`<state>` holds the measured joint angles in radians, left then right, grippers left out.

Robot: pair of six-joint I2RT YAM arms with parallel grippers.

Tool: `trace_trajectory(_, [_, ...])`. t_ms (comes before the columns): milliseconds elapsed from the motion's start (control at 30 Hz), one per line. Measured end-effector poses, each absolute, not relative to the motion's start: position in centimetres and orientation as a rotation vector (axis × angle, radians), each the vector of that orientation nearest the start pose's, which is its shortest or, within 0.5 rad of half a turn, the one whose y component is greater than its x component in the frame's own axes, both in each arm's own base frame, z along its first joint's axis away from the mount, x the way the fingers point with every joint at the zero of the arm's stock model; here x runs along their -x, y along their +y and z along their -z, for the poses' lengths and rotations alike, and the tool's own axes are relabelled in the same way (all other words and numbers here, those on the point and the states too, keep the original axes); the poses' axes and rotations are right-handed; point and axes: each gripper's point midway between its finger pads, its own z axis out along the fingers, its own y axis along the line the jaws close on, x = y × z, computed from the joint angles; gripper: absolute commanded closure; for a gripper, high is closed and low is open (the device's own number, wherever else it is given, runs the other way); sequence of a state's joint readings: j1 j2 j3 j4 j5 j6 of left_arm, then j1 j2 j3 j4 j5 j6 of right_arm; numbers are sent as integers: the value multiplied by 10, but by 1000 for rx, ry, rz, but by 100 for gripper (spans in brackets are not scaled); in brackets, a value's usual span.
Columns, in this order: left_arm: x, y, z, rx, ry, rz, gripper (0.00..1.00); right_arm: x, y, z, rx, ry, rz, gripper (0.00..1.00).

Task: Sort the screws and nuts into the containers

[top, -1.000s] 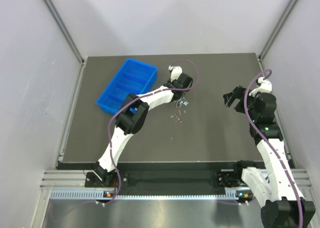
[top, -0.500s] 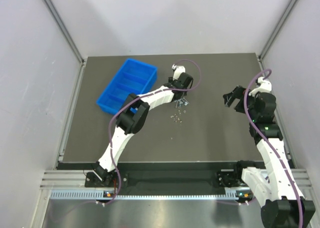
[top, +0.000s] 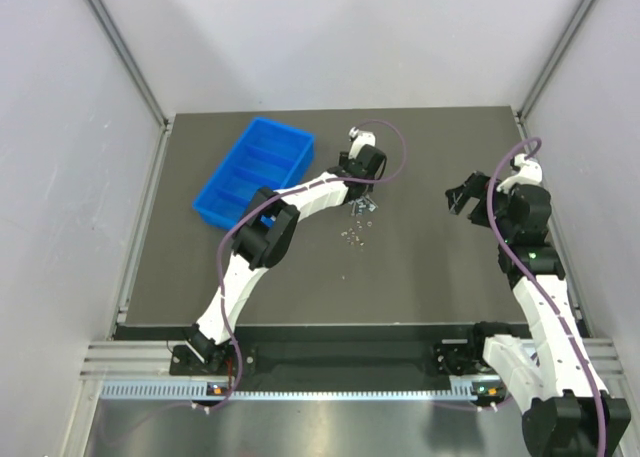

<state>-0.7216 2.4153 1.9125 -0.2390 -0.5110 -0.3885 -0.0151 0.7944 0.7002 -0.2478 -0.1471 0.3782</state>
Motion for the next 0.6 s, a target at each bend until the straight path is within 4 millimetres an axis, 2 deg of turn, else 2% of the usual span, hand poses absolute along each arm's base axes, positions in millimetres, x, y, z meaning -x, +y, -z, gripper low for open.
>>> trace_trajectory(167, [-504, -351, -38, -130, 2194, 29, 51, -303, 36, -220, -278, 1908, -385, 0])
trace_trajectory(600, [-508, -360, -35, -173, 2180, 36, 57, -304, 36, -218, -280, 1915, -384, 0])
